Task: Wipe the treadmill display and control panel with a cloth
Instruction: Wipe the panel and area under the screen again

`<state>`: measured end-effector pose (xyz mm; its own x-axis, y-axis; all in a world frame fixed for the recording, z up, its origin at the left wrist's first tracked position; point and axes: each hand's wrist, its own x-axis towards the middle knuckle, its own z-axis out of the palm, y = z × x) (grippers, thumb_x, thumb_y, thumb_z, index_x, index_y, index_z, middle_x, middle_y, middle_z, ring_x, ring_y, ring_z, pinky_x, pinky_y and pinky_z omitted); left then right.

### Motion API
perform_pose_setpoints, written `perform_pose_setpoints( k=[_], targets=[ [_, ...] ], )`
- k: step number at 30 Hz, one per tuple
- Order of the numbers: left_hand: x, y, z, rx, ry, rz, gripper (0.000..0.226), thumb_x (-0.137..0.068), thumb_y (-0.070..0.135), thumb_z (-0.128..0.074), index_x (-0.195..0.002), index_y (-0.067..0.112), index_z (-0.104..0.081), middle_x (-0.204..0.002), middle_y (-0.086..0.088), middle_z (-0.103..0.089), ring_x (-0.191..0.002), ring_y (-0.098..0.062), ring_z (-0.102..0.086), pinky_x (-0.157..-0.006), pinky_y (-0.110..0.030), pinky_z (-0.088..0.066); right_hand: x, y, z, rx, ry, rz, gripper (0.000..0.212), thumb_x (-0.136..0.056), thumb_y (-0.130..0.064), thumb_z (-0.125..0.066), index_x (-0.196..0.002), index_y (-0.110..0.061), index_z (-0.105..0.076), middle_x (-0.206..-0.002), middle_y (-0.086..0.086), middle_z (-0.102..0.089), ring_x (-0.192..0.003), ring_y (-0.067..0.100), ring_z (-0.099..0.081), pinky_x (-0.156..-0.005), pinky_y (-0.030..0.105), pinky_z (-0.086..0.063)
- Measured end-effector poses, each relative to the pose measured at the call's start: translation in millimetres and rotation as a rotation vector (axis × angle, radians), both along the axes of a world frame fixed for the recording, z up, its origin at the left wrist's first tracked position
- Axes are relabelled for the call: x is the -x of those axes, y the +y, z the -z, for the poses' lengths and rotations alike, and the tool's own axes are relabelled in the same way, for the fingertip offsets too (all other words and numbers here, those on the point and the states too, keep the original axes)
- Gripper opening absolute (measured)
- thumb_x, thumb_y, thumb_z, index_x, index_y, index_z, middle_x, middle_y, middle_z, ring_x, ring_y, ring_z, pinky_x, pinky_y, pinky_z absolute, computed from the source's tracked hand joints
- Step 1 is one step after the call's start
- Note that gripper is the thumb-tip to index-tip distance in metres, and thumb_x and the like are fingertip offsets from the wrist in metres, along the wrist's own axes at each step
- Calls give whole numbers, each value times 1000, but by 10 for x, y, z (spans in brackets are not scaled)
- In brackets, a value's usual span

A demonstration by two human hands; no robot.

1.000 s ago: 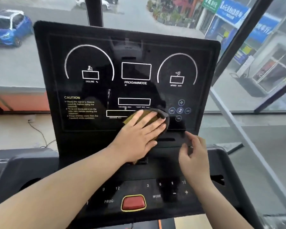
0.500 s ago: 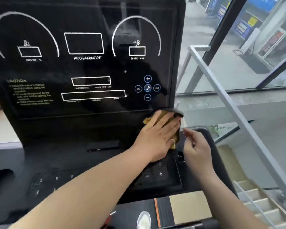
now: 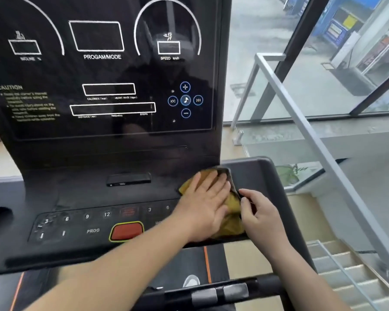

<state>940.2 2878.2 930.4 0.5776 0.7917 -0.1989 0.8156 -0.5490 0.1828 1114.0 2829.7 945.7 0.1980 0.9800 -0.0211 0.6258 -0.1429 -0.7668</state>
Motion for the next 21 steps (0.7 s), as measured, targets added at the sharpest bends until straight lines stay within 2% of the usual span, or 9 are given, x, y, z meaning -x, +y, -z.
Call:
perform_pose_setpoints(
  k=[3, 5, 8, 11, 14, 17, 19, 21],
  targets=[
    [94, -427, 62, 39, -17, 119, 68, -104, 51, -18, -164, 23, -2, -171, 3, 9, -157, -17, 15, -127, -45, 12, 8, -16, 16, -4, -20, -30, 25, -100, -13, -56, -119, -21, -71, -109, -15, -70, -106, 6, -64, -96, 25, -49],
    [330, -281, 48, 38, -41, 138, 67, -105, 55, -20, -163, 30, 0, -170, 9, 11, -156, -12, 17, -127, -42, 12, 37, -24, 17, 6, -23, -33, 26, -100, -14, -56, -120, -21, -70, -108, -15, -69, -105, 6, -63, -94, 23, -48],
    [568, 94, -11, -56, 13, -51, 67, -103, 61, -15, -162, 35, 5, -170, 13, 14, -154, -8, 24, -126, -44, 14, 101, -49, 18, -1, -16, -43, 26, -100, -14, -57, -122, -21, -70, -112, -13, -70, -109, 6, -62, -98, 26, -48],
    [343, -108, -14, -10, 19, -197, 74, -98, 54, -17, -163, 27, 6, -170, 5, 18, -155, -17, 25, -126, -47, 14, 158, -49, 36, -14, -22, -57, 26, -100, -13, -58, -121, -20, -70, -114, -12, -70, -111, 7, -62, -100, 26, -46],
    [127, -489, -8, 63, -6, -128, 79, -91, 55, -9, -164, 25, 0, -171, 0, 14, -157, -21, 19, -126, -48, 11, 201, -6, 34, -33, -18, -35, 25, -100, -13, -57, -120, -19, -70, -112, -11, -70, -111, 9, -63, -100, 28, -48],
    [408, -266, -52, 130, -84, -85, 60, -105, 52, -10, -163, 37, -3, -170, 12, 11, -156, -10, 17, -127, -43, 11, 270, 37, 30, -25, -30, -65, 24, -100, -15, -57, -120, -20, -70, -113, -10, -70, -111, 9, -62, -100, 31, -49],
    [626, -57, -118, 145, -127, -113, 55, -108, 49, -9, -162, 39, -7, -170, 18, 6, -155, -3, 15, -127, -41, 10, 328, 50, 18, -19, -18, -87, 24, -101, -15, -56, -121, -21, -69, -114, -12, -69, -112, 8, -62, -100, 30, -49],
    [588, -56, -165, 206, -251, -223, 60, -106, 56, -9, -163, 37, -11, -171, 17, 1, -155, -2, 12, -128, -45, 9, 390, 59, -8, -7, 9, -93, 25, -102, -15, -55, -122, -22, -68, -115, -12, -69, -112, 5, -61, -99, 28, -48]
  ],
)
